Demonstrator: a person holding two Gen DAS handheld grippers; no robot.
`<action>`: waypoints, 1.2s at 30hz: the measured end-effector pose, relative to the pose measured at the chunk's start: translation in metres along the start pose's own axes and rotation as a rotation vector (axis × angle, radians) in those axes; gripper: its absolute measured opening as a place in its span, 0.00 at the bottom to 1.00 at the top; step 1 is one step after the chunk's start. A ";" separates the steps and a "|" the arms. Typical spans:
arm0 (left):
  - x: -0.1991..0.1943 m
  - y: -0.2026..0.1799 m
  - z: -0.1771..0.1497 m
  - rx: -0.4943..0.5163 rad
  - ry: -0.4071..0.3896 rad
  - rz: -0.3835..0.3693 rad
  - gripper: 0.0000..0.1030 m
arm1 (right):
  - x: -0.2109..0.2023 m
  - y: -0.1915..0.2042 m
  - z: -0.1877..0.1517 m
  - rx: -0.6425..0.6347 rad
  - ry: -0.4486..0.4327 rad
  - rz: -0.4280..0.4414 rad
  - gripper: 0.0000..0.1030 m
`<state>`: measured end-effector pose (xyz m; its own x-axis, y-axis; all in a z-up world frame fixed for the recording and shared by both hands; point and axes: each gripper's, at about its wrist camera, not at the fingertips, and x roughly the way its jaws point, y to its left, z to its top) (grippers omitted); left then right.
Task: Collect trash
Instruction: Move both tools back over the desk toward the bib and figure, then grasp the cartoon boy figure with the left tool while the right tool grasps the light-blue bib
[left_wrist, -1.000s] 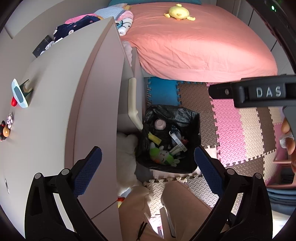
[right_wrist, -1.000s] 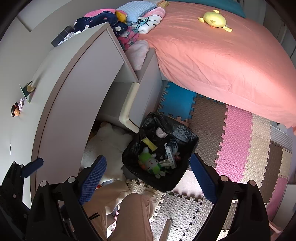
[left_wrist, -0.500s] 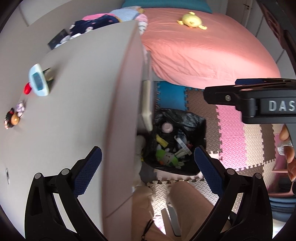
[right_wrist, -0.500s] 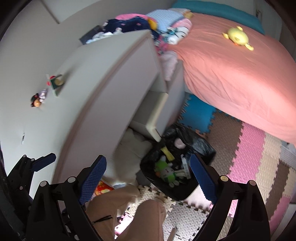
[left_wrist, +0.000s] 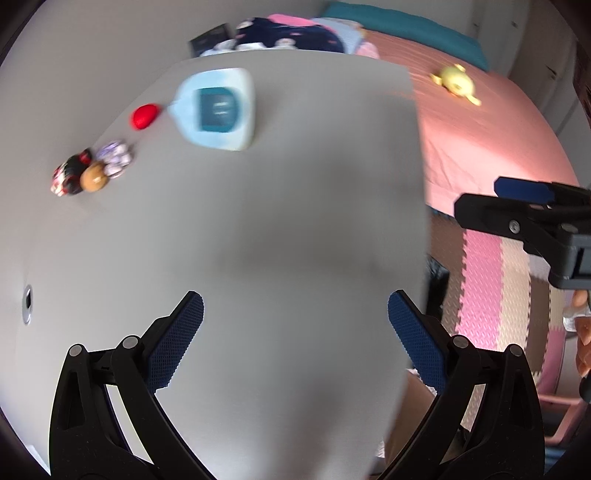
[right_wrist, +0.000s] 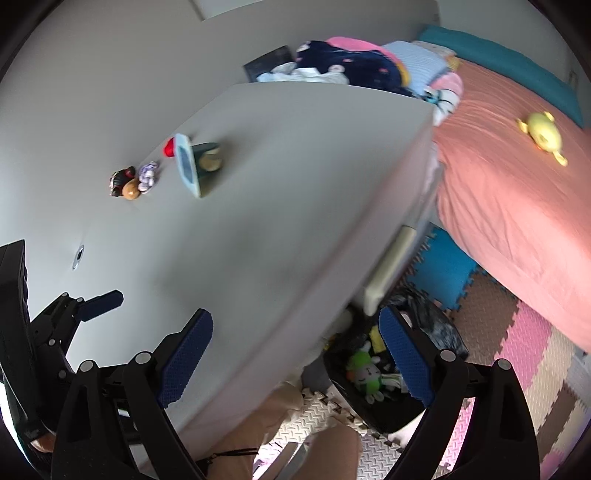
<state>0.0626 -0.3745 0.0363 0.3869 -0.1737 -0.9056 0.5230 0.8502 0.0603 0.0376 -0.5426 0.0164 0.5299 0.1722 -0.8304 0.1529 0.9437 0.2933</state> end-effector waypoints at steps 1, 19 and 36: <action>0.000 0.011 0.002 -0.018 0.001 0.004 0.94 | 0.005 0.008 0.007 -0.011 0.003 0.005 0.89; 0.007 0.171 0.031 -0.268 0.010 0.104 0.94 | 0.090 0.098 0.108 -0.142 0.066 0.032 0.89; 0.024 0.284 0.078 -0.616 -0.005 0.108 0.94 | 0.150 0.133 0.158 -0.234 0.114 -0.027 0.66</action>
<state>0.2792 -0.1758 0.0646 0.4174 -0.0721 -0.9059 -0.0523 0.9933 -0.1031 0.2690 -0.4356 0.0059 0.4284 0.1643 -0.8885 -0.0383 0.9857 0.1638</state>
